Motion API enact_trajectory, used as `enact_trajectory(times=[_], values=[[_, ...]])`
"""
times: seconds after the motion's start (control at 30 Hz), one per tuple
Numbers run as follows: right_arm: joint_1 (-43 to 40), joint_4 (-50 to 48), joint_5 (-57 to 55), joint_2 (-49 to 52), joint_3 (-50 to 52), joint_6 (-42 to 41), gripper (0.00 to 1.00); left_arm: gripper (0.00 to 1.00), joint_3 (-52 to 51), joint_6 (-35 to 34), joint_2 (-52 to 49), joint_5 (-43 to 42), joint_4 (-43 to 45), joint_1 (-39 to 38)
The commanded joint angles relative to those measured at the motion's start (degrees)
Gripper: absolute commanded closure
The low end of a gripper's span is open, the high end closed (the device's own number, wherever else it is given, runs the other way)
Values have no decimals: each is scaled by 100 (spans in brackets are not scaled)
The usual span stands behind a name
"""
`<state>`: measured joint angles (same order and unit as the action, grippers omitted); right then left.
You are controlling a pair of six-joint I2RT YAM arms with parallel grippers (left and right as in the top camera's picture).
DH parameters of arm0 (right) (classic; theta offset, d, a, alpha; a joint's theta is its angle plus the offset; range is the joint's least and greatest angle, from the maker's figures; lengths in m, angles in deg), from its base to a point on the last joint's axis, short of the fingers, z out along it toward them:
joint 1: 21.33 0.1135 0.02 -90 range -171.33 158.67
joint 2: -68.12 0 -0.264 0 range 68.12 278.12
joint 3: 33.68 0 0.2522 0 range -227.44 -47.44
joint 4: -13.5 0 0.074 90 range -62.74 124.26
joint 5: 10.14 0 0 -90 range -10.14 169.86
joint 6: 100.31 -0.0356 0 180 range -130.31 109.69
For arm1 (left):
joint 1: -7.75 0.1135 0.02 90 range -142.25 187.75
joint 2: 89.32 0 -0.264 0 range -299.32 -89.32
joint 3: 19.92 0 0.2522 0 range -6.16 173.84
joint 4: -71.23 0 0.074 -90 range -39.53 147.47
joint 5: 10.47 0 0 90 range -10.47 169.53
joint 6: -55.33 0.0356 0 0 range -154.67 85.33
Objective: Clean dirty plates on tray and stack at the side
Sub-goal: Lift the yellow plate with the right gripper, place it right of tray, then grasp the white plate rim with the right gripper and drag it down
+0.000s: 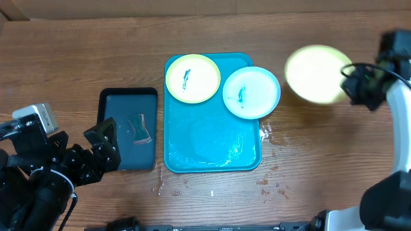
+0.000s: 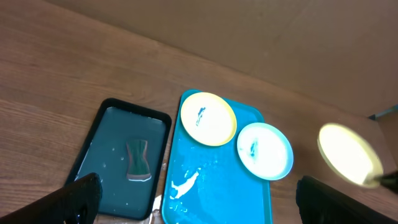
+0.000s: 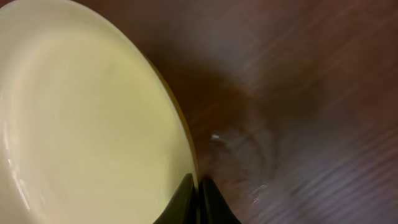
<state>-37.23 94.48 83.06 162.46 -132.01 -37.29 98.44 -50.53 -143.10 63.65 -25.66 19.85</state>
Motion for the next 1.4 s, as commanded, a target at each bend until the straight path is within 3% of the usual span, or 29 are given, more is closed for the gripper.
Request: enact_trajectory(times=[0.0, 0.2, 0.3, 0.37, 0.4, 0.43, 0.5, 0.73, 0.87, 1.07, 1.23, 1.37], values=[[-352, -275, 483, 39, 953, -26, 96, 0, 44, 109, -15, -4, 22, 15], [-229, -1178, 1036, 39, 2347, -28, 96, 0, 44, 109, -15, -4, 22, 15], [-59, -1241, 833, 39, 2472, -33, 96, 0, 44, 109, -15, -4, 22, 15], [26, -1156, 785, -2, 2380, -31, 89, 0, 44, 109, -15, -4, 22, 15], [50, -1106, 785, -35, 2306, -31, 81, 0, 44, 111, -15, -4, 22, 15], [81, -1045, 780, -96, 2192, -26, 67, 0, 44, 111, -15, -4, 22, 15], [138, -968, 780, -245, 1952, 9, 57, 0, 44, 111, -15, -4, 22, 15], [929, -1738, 1451, -737, 1488, 1099, 48, 0, 44, 109, -15, -4, 22, 15], [1945, -2723, 1305, -516, 1624, 1641, 36, 0, 44, 111, -15, -4, 22, 15], [2686, -3488, -332, 365, 1665, 1657, 35, 0, 44, 111, -15, -4, 22, 15], [2667, -3993, -616, 1156, 1663, 1657, 36, 0, 44, 111, -15, -4, 22, 15], [2583, -4013, -575, 1239, 1657, 1611, 52, 0, 44, 109, -15, -4, 22, 15]])
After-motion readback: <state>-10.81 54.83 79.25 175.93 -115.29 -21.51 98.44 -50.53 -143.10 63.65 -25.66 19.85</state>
